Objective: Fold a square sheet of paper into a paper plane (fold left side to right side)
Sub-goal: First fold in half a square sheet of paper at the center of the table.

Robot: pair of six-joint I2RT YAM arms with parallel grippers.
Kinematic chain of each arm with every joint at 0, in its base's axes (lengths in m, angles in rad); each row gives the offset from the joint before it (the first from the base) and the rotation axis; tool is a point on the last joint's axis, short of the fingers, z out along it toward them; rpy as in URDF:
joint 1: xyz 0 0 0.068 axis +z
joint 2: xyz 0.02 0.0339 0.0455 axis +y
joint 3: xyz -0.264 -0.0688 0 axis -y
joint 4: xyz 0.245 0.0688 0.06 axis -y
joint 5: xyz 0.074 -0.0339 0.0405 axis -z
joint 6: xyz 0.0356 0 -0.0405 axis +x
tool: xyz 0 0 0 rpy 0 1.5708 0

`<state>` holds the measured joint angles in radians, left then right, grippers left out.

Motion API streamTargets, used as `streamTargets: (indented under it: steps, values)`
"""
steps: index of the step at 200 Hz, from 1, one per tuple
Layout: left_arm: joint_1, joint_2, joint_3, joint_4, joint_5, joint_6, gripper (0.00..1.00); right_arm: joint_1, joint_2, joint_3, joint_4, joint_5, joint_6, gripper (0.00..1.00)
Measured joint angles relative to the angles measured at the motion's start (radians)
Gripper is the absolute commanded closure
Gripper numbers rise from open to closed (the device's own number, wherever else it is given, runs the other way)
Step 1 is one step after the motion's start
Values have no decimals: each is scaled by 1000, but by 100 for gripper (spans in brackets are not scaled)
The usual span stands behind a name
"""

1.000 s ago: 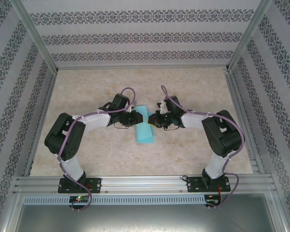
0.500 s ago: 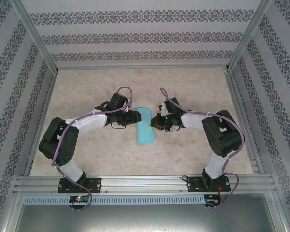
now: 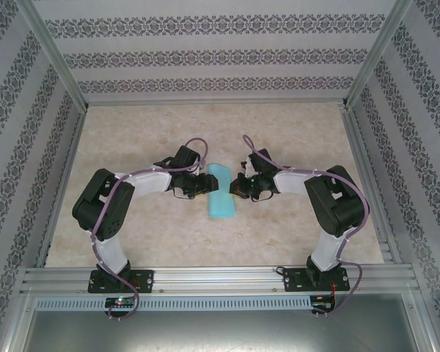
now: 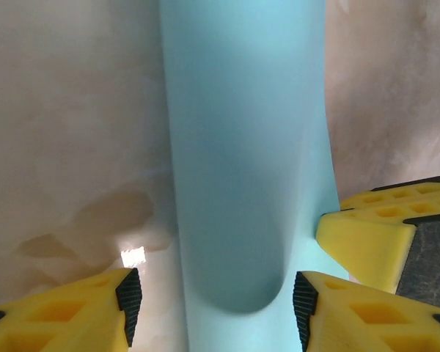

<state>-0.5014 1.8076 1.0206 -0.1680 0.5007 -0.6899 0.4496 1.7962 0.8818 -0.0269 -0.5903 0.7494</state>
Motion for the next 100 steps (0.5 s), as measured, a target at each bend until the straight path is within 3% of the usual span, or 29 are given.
streamTargets:
  steps: [43, 100]
  values:
    - [-18, 41, 48, -25, -28, 4, 50, 0, 0, 1, -10, 8, -15, 83]
    - [-28, 50, 71, -85, -84, 12, 50, -21, -88, 1, -97, 100, -69, 61]
